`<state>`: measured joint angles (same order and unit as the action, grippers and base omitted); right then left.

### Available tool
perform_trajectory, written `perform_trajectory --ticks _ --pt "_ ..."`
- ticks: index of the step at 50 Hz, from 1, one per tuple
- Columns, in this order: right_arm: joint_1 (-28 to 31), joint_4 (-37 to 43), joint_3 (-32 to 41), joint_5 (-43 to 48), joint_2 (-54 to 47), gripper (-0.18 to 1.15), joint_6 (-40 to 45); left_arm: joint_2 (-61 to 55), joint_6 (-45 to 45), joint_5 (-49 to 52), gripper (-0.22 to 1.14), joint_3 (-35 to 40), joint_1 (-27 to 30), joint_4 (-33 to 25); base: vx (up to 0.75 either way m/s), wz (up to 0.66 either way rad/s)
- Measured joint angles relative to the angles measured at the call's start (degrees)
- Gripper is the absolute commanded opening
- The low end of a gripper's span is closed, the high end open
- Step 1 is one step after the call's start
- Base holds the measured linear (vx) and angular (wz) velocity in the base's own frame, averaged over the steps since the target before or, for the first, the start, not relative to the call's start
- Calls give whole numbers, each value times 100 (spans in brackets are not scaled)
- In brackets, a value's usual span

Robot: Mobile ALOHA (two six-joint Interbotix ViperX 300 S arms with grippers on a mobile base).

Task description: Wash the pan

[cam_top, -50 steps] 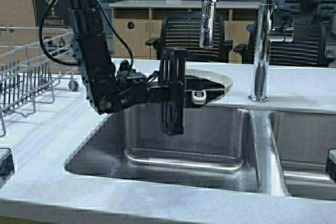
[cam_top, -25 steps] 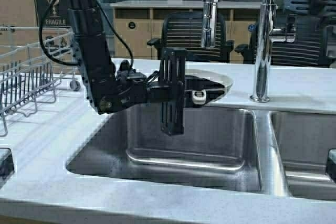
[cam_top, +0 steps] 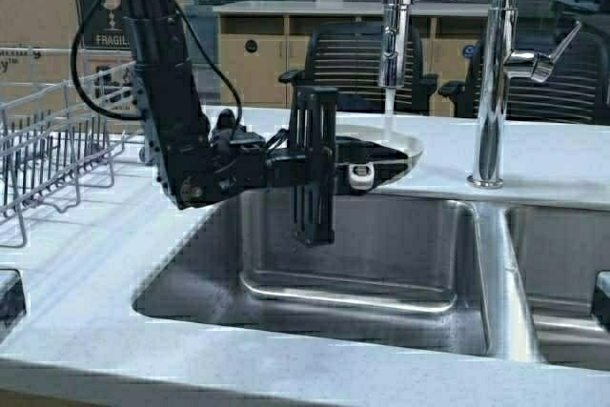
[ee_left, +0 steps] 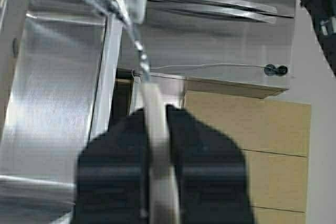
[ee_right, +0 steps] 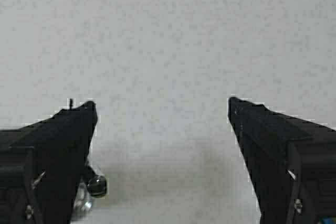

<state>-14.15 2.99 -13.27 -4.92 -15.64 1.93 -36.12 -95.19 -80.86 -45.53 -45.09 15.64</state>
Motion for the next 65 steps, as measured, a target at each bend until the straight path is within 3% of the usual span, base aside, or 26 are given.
perform_trajectory --ticks 14,19,23,29,32,40,52,65 --pt "-642 0 -141 18 316 102 -18 -26 -9 -9 2 0 0 -9 0 -1" --pt "-589 0 -220 26 281 92 -18 -26 -9 -18 2 9 0 0 -1 -5" --pt "-510 -9 -237 18 185 67 -26 -26 0 -9 2 9 0 0 -1 -2" --pt "-334 0 -246 -70 53 10 -44 -62 -9 -9 2 9 0 -9 -1 -2" --pt "-237 -9 -246 -114 9 -9 -44 -97 -9 -18 2 9 0 0 0 -1" --pt "123 0 -158 -132 -79 10 -53 -141 0 -18 2 9 0 -9 0 0" --pt "721 -9 255 -299 -281 5 -88 -141 -9 -53 2 9 0 0 0 0" --pt "993 -9 773 -747 -378 5 -62 -141 -9 -53 2 9 -9 0 0 0"
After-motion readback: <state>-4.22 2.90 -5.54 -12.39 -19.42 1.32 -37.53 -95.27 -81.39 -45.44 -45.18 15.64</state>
